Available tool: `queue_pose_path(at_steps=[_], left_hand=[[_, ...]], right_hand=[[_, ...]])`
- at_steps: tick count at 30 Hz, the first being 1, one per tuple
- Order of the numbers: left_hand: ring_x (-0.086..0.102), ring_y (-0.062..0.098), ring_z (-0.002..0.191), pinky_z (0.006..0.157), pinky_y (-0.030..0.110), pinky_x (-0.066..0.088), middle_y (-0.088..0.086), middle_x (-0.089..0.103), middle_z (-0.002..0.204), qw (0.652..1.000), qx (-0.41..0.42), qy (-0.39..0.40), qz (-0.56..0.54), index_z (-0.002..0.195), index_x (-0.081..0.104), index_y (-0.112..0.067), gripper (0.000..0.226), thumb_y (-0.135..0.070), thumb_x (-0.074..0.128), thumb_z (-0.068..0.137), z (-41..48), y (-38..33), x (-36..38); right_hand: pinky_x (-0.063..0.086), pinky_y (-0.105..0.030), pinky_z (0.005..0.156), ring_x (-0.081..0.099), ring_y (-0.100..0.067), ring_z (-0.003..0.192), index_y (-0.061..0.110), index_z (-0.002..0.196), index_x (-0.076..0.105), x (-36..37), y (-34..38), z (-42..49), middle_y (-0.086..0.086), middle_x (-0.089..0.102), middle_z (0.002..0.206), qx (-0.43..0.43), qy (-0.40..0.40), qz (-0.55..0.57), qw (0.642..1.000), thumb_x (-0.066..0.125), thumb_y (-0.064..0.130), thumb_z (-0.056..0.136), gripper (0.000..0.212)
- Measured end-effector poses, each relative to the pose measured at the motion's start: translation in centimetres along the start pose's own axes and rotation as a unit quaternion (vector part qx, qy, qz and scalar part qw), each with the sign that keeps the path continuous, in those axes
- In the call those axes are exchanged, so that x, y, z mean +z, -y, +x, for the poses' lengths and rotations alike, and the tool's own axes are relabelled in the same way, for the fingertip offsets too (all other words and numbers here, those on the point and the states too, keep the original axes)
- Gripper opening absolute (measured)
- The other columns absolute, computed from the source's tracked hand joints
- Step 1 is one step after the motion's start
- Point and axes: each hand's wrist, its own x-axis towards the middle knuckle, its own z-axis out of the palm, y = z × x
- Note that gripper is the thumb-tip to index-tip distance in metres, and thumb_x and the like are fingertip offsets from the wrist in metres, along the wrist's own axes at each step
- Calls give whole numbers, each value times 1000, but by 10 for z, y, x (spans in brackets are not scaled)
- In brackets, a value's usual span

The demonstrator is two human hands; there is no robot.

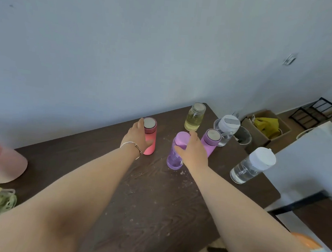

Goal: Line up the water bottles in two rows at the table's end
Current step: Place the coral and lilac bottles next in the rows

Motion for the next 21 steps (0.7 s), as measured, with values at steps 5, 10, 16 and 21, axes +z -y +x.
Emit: queue_pose_path(at_steps=[5,10,16,21], left_hand=[[57,32,112,90,40,48,8,54,131,981,-67,-76,-167,136,39,-16,69,-40,70,80,14,-7,19],[59,30,106,79,30,41,7,61,118,969,-87,-104,-205,125,49,-15,63,-38,76,74,16,-4,26],[60,29,104,78,31,43,5,62,116,965,-104,-119,-209,124,49,-17,63,-39,77,72,-6,-2,26],[60,27,102,77,31,44,3,63,115,960,-131,-127,-213,125,49,-19,64,-41,76,71,-43,3,20]], right_hand=[[50,-34,84,57,-25,111,14,139,40,7,-8,4,-5,56,128,-19,-5,38,999,79,39,80,74],[51,-33,86,57,-22,111,14,132,43,15,-14,4,-4,58,124,12,-3,82,997,84,39,75,74],[52,-31,83,57,-21,110,16,130,46,11,-13,3,-2,59,122,7,-2,98,995,84,39,74,72],[48,-28,77,56,-20,106,16,129,47,-3,-2,-7,-1,59,119,-36,6,121,992,83,38,74,69]])
